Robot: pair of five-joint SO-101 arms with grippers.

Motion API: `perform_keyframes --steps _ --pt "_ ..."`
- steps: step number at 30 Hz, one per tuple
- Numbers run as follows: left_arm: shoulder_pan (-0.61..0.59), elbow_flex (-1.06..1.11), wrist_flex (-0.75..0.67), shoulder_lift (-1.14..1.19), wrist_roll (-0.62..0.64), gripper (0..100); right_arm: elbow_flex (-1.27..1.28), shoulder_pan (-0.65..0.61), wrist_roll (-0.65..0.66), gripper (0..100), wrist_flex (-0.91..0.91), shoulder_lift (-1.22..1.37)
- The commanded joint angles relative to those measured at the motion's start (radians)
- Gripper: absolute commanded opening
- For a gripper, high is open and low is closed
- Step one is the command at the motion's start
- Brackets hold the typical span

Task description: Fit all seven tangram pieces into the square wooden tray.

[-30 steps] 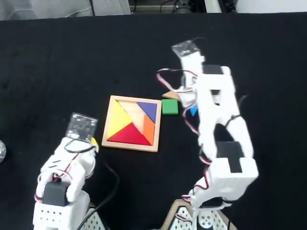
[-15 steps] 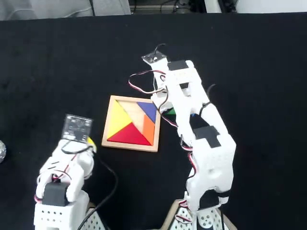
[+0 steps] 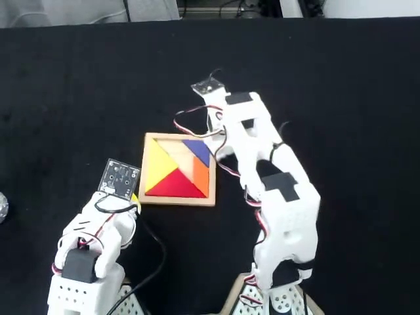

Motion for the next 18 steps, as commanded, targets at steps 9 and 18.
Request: perform_keyframes --steps 9,18 --pt "0.015 0.005 -0.002 -0.006 -0.012 3 -0.266 0.032 0.009 1.1 0.186 -0.091" --pt "0.013 0.01 -0.005 -0.006 -0.012 3 0.111 0.235 0.164 1.1 0.109 -0.473"
